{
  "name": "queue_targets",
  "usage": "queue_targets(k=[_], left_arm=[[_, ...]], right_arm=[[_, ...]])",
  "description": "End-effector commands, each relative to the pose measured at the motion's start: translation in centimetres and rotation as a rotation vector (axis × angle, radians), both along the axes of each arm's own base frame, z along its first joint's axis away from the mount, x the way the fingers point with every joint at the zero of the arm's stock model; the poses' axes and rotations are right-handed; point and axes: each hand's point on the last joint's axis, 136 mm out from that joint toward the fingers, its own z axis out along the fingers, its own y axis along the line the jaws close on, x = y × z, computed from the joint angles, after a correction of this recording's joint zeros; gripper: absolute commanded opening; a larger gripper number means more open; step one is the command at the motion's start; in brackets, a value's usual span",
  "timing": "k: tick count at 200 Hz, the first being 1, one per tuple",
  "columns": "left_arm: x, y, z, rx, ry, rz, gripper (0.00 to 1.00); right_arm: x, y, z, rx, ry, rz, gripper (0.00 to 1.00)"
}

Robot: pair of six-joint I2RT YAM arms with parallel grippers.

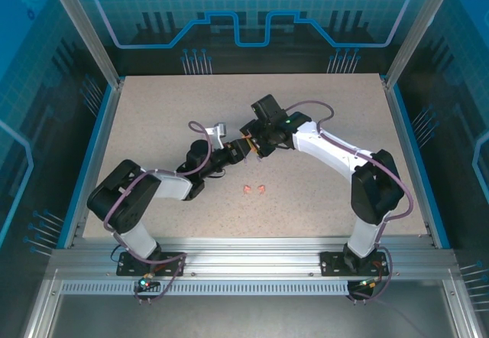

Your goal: Insert wireless bluetooth earbuds into charging case

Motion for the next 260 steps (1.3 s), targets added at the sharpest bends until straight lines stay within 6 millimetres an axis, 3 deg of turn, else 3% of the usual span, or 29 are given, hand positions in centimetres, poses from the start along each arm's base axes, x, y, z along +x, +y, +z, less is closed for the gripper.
queue_targets(k=[1, 24, 72, 96, 138, 151, 165, 177, 207, 239, 260], left_arm=[[0.3, 0.3, -0.1, -0.025, -0.011, 0.031, 0.42], [0.2, 0.5, 0.0, -0.025, -0.019, 0.038, 0.36], [0.1, 0.6, 0.8, -0.010, -0.033, 0.042, 0.36], [0.0, 0.8, 0.9, -0.006, -0.036, 0.048, 0.31], [0.0, 0.8, 1.0, -0.013, -0.036, 0.044, 0.04], [-0.1, 0.7, 1.0, -0.014, -0.032, 0.043, 0.02], [0.0, 0.7, 1.1, -0.016, -0.031, 0.042, 0.00], [0.0, 0.7, 1.2, -0.018, -0.028, 0.040, 0.00], [-0.2, 0.3, 1.7, -0.003, -0.012, 0.012, 0.00], [-0.6, -0.8, 2.8, 0.057, 0.004, -0.086, 0.00], [-1.0, -1.6, 4.2, 0.070, -0.014, -0.194, 0.00]], right_arm=[[-0.3, 1.1, 0.9, 0.021, -0.004, 0.010, 0.60], [-0.4, 1.0, 0.8, 0.017, -0.003, 0.007, 0.60], [-0.2, 0.6, 0.8, 0.004, -0.008, -0.012, 0.60], [-0.1, 0.6, 1.0, 0.009, -0.011, -0.013, 0.60], [0.0, 0.8, 1.4, 0.015, -0.019, -0.013, 0.60], [0.1, 0.9, 1.7, 0.019, -0.027, -0.011, 0.61], [0.4, 0.9, 2.3, 0.026, -0.046, -0.006, 0.65], [0.8, 0.7, 3.1, 0.030, -0.075, 0.002, 0.78], [2.0, -2.4, 6.3, -0.016, -0.185, 0.012, 0.89], [2.6, -6.8, 8.8, -0.057, -0.378, 0.130, 0.91], [2.7, -9.1, 9.3, -0.062, -0.532, 0.252, 0.91]])
